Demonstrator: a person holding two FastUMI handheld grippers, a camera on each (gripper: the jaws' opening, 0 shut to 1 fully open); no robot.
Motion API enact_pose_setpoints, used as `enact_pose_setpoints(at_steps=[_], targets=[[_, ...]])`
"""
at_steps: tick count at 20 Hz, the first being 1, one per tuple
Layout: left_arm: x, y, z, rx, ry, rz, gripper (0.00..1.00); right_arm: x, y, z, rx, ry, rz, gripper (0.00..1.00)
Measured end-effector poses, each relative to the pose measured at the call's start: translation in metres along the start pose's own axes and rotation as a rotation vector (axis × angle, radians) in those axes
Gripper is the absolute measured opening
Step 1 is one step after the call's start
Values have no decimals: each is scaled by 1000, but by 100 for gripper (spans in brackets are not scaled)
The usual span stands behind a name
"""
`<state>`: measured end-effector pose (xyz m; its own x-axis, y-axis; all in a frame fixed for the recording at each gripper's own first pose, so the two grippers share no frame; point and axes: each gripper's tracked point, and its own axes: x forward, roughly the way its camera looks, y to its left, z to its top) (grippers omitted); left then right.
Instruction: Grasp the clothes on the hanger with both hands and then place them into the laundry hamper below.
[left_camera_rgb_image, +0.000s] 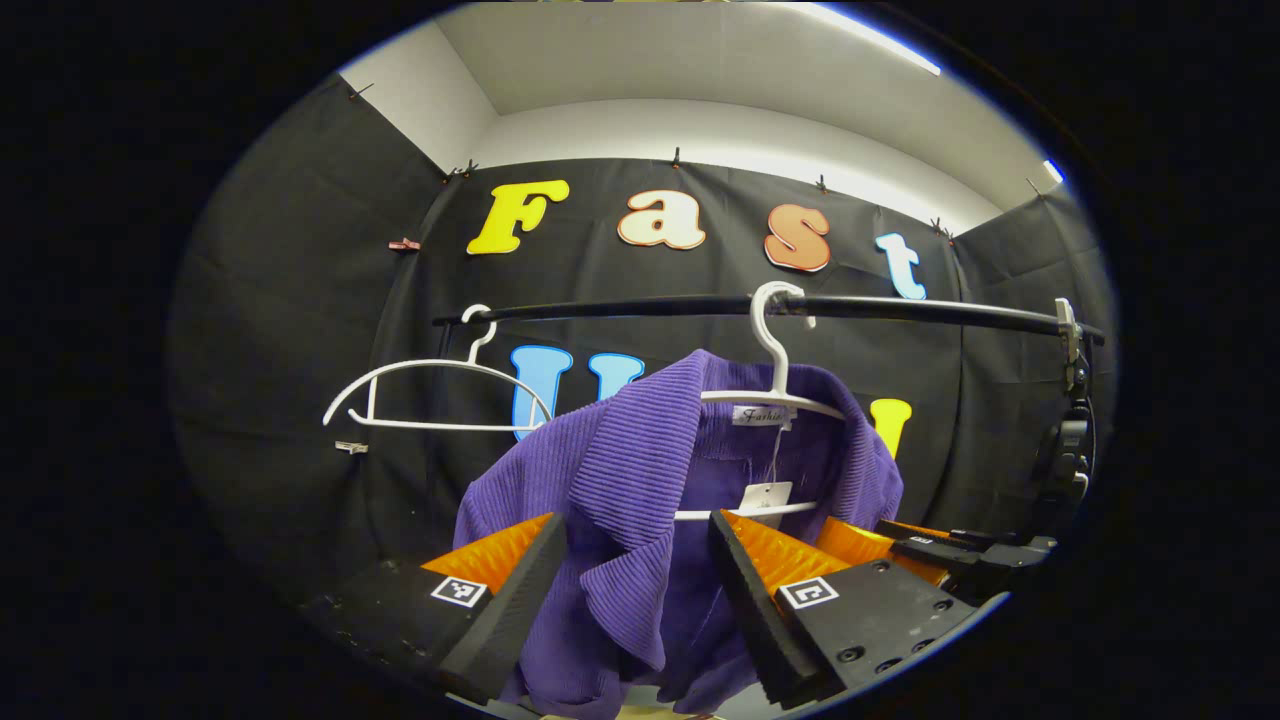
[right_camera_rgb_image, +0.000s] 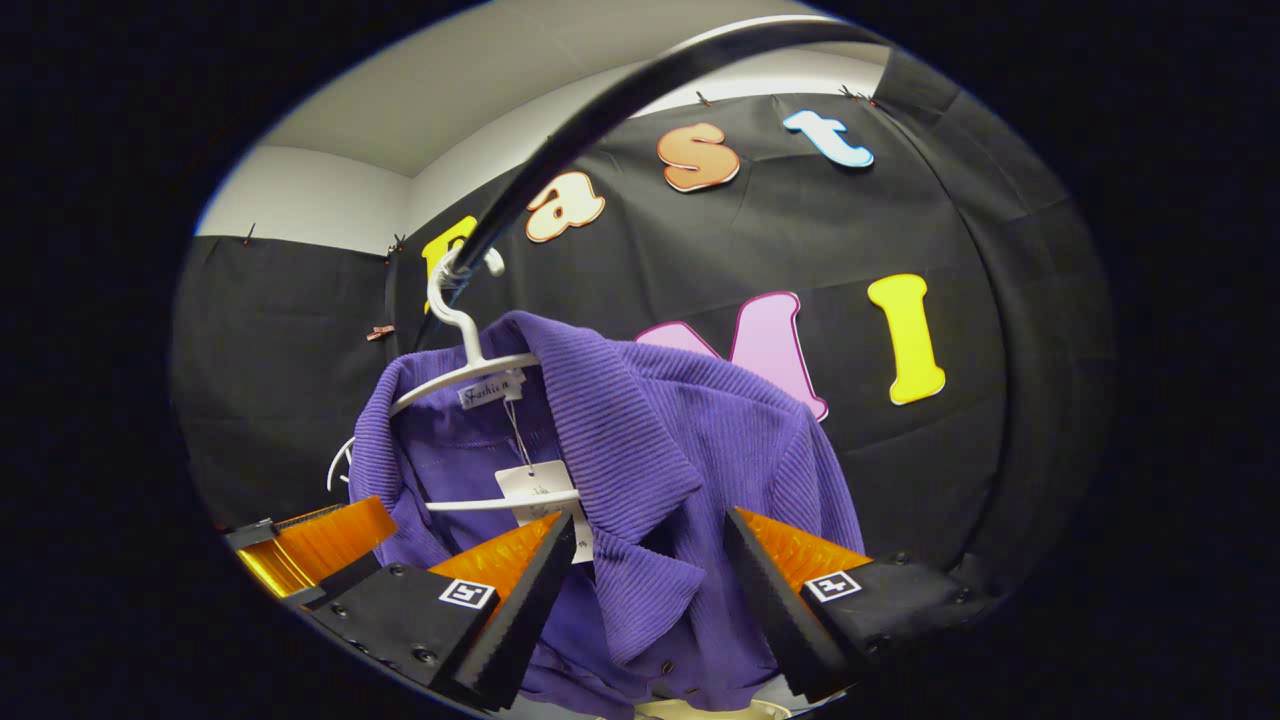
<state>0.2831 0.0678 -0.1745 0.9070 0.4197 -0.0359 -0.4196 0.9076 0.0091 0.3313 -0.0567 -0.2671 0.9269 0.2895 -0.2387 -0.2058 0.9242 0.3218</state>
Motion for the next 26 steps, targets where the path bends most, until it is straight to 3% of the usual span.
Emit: enact_pose_setpoints(at_steps=[10,12,13,15,16,17,26], targets=[[35,13,-14,-52,-20,145,87,33,5,-9,62,15,42,95],[44,15,-18,-44,-3,168,82,39,0,-10,59,22,42,86],[44,11,-20,-20,8,162,70,41,-3,-12,55,32,45,83],[45,23,-23,40,20,215,31,40,-13,-13,44,40,35,46],[45,19,-23,47,27,194,12,40,-13,-10,42,29,55,30],[46,16,-21,49,39,183,10,44,-9,-13,34,39,83,14],[35,25,-14,41,53,177,7,44,-17,-8,119,58,190,14]])
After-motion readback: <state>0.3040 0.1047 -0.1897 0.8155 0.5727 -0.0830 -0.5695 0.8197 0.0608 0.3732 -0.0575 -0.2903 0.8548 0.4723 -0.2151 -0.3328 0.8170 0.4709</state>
